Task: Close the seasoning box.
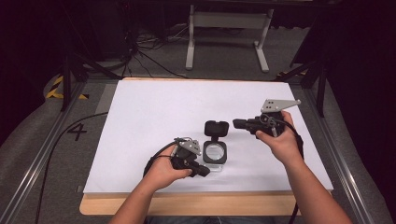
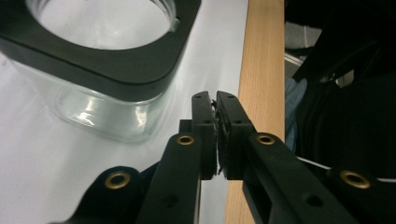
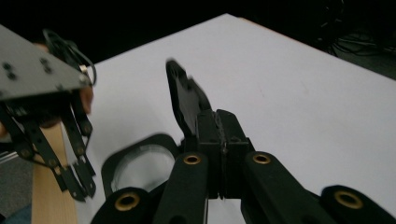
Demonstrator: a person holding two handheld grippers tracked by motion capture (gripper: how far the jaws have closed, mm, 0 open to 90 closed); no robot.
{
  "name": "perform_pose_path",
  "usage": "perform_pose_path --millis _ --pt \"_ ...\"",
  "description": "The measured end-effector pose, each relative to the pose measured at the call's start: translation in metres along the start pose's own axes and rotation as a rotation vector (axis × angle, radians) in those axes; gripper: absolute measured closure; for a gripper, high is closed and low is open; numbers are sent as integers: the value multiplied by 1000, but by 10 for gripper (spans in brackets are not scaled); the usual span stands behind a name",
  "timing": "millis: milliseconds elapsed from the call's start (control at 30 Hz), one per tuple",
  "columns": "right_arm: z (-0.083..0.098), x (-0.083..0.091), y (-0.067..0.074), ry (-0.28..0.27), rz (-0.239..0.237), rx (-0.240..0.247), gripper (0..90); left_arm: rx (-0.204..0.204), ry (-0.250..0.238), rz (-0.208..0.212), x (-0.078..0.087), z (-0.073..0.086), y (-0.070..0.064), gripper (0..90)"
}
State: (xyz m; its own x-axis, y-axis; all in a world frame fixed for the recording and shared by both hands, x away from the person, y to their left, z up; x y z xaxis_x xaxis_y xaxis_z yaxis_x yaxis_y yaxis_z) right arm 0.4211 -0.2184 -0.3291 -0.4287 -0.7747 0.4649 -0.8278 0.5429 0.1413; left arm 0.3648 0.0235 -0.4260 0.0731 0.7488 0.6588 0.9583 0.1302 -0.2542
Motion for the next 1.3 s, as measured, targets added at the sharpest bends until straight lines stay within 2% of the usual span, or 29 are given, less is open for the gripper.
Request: perform_pose_path --millis 33,133,200,333,467,633,867,1300 --pt "0 0 0 0 0 0 900 -1 -3 -2 0 1 1 880" --pt "-20 -5 1 -10 3 8 900 6 -13 -8 -1 0 2 892" --pt "-32 -14 1 16 12 16 900 0 -14 -19 -1 -1 3 894" --pt "-36 -27 4 49 13 18 900 16 -22 -41 -2 -1 4 898" --pt "-35 -40 5 83 28 2 900 17 -25 -57 -1 -1 5 899" --pt "-32 -46 0 142 37 -20 900 19 -31 -63 -2 -2 5 897" --pt "-27 -46 4 156 32 -7 900 10 -26 -68 -4 -3 4 897" --pt "-10 -41 32 188 -2 55 900 9 -30 -84 -1 -2 4 894"
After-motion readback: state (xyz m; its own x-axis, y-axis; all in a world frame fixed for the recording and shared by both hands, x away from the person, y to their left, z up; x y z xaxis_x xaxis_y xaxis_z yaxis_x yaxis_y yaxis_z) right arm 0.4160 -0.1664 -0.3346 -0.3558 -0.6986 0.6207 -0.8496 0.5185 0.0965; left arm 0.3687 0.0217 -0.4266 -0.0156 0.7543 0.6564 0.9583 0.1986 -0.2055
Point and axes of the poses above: each handheld gripper's, and its own axes: x roughly backward along the jaws, z roughly out of its underside, y roughly to its left, the point moved 3 cm from there along -x, roughly forward along the jaws, and after that the axes turned 3 degrees about -x, right-handed, at the moved point
